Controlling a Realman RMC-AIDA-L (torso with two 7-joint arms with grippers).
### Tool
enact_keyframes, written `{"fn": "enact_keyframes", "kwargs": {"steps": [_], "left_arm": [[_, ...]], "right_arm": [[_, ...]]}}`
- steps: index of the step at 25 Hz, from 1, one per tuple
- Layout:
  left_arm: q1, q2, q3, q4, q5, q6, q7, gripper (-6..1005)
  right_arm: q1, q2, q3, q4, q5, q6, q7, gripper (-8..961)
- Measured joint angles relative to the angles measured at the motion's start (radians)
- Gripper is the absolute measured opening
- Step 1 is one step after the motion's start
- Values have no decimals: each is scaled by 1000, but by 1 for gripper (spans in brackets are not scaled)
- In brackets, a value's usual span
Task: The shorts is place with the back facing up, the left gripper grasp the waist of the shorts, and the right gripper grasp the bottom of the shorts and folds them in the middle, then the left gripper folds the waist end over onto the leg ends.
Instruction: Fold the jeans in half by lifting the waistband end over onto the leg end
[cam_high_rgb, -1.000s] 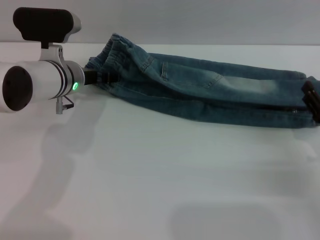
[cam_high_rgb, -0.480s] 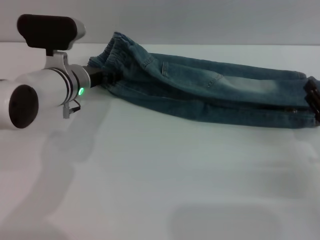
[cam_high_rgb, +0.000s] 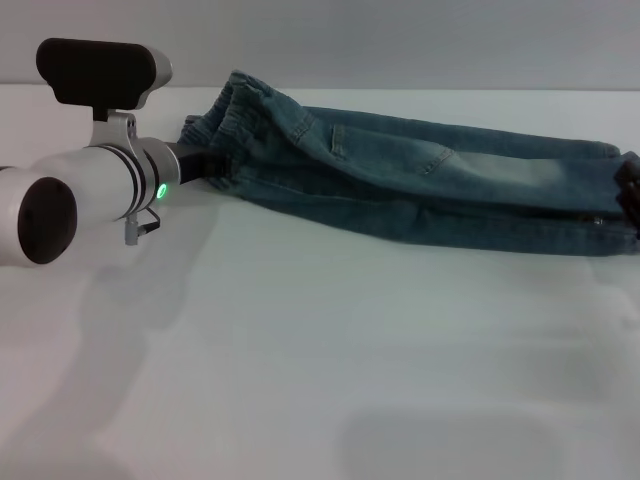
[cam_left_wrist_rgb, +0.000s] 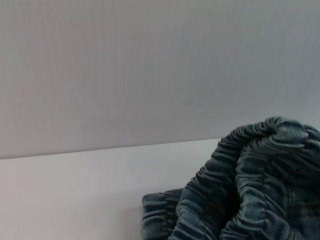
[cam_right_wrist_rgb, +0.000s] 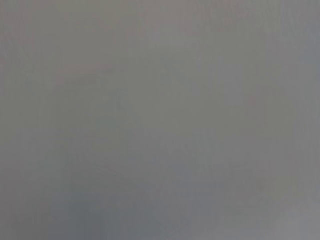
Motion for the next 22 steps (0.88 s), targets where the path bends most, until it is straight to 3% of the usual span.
{"fn": "enact_keyframes", "kwargs": {"steps": [7,22], "left_arm": [[8,0,2,-10,0,-10,0,107],[191,3,3,-332,11,-120,6,47]], "right_arm": [[-1,-1,2,6,-34,1,38,570],[22,-1,1,0,-73,-8,87,514]]}}
